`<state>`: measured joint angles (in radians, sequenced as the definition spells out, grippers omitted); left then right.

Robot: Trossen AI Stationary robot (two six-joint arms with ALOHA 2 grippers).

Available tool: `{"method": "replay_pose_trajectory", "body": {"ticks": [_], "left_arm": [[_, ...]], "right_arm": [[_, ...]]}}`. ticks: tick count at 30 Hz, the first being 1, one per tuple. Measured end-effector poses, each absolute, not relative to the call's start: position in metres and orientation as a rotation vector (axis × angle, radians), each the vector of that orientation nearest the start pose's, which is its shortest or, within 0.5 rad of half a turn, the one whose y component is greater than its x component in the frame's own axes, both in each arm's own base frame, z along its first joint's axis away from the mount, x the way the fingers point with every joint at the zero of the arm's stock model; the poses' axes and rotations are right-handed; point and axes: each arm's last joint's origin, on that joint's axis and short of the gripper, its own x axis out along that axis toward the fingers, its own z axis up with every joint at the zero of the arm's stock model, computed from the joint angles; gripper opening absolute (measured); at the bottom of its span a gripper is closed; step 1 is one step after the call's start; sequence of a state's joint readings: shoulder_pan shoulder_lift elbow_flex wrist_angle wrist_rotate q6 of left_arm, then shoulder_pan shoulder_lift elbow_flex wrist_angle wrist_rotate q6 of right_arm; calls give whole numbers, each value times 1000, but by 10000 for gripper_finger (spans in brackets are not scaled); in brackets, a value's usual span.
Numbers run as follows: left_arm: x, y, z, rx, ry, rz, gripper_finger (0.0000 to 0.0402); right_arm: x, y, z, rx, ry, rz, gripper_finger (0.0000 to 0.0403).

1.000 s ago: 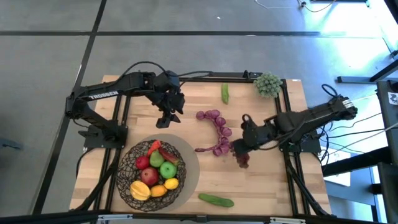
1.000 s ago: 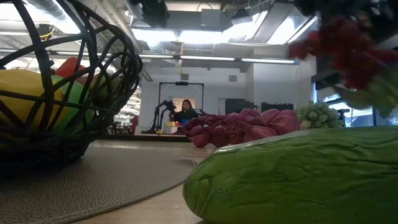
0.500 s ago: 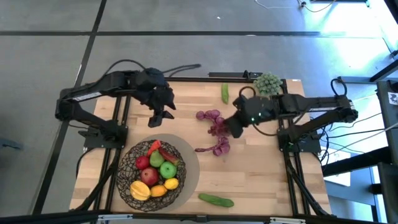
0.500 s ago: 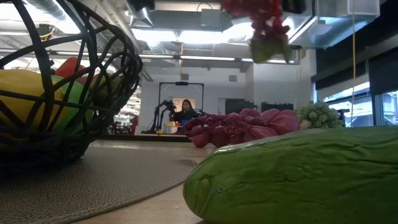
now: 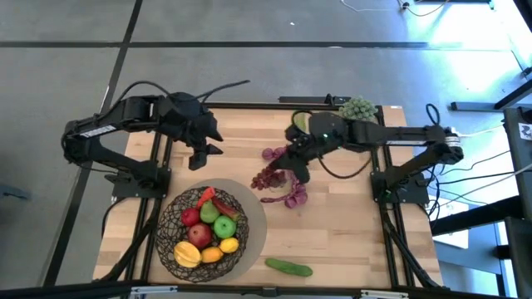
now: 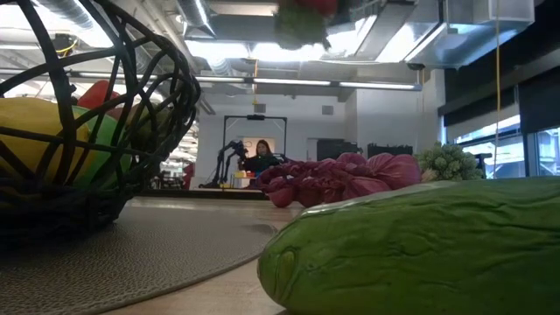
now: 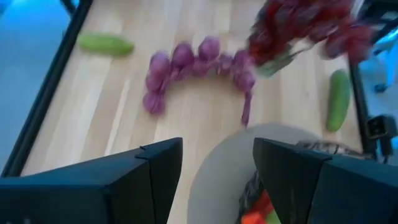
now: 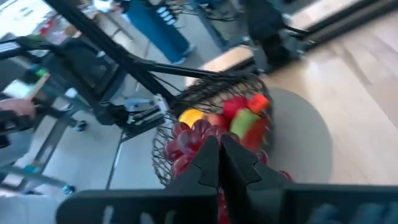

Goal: Build produce basket
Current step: Put the red grapes into the black wire basket

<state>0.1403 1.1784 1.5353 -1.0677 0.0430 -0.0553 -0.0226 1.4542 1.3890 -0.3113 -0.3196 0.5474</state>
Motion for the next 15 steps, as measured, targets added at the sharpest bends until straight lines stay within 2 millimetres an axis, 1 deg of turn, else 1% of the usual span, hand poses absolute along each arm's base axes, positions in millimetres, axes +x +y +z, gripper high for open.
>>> {"method": "replay_pose_trajectory", "body": {"ticks": [3,6,8,12,15], "left_arm": [[192,26,427,-133,710,132,187],[191,26,427,-159,710,143,187],[191,25,428,-161,707,133,187],[192,21,428,-147,698,110,187],[194,17,431,-85,668,90,187]], "right_arm": [[342,-1,382,550,438,247,0],[359,0,392,481,422,315,0],[368,0,397,436,435,329,0],[383,-2,399,347,496,254,0],[391,-5,402,280,508,195,0]]}}
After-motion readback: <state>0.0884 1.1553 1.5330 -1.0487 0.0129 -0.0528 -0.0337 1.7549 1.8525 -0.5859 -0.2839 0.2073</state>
